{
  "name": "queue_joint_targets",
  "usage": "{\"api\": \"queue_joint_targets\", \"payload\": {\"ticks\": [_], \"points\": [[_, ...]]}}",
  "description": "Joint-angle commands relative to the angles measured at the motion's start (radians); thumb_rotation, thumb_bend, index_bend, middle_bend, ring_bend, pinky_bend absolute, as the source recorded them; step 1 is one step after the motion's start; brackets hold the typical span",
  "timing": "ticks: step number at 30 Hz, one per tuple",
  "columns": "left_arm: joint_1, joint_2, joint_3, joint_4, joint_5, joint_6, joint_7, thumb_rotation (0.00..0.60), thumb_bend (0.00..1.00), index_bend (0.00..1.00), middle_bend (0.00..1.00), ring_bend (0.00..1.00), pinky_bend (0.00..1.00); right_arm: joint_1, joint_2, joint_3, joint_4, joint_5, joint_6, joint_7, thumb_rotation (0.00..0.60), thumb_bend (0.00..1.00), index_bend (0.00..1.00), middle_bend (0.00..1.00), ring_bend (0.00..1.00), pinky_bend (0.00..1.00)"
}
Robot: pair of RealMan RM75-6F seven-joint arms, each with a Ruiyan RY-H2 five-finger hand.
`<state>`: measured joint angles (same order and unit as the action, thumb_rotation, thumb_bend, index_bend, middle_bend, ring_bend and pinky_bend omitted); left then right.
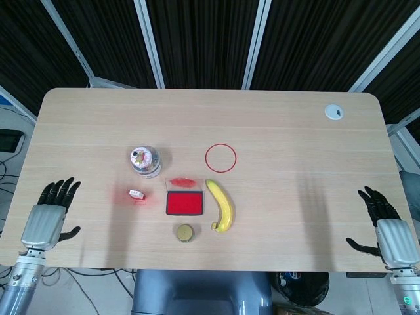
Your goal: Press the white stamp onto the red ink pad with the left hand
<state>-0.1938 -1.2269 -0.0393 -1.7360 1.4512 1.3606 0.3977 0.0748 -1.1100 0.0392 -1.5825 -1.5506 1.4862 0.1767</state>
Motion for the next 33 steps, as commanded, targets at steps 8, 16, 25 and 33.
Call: {"api": "queue_joint_targets", "payload": {"ticks": [8, 16, 25, 33], "points": [[-0.156, 0.012, -0.071, -0.017, -0.107, -0.226, 0.068, 0.600, 0.15, 0.09, 0.04, 0.03, 0.15, 0.003, 0.001, 0.001, -0.002, 0.005, -0.009, 0.007, 0.600, 0.06, 0.00, 0.00, 0.00, 0.18], [-0.269, -0.040, -0.099, 0.046, -0.183, -0.363, 0.138, 0.600, 0.19, 0.18, 0.13, 0.07, 0.18, 0.003, 0.003, 0.001, -0.004, 0.009, -0.012, 0.016, 0.600, 0.06, 0.00, 0.00, 0.00, 0.18], [-0.352, -0.107, -0.107, 0.119, -0.249, -0.446, 0.183, 0.600, 0.21, 0.24, 0.21, 0.10, 0.21, 0.004, 0.006, 0.001, -0.006, 0.012, -0.017, 0.028, 0.600, 0.06, 0.00, 0.00, 0.00, 0.18], [-0.393, -0.182, -0.099, 0.183, -0.306, -0.471, 0.214, 0.600, 0.23, 0.29, 0.25, 0.13, 0.24, 0.005, 0.008, 0.002, -0.008, 0.014, -0.020, 0.033, 0.600, 0.06, 0.00, 0.00, 0.00, 0.18]]}}
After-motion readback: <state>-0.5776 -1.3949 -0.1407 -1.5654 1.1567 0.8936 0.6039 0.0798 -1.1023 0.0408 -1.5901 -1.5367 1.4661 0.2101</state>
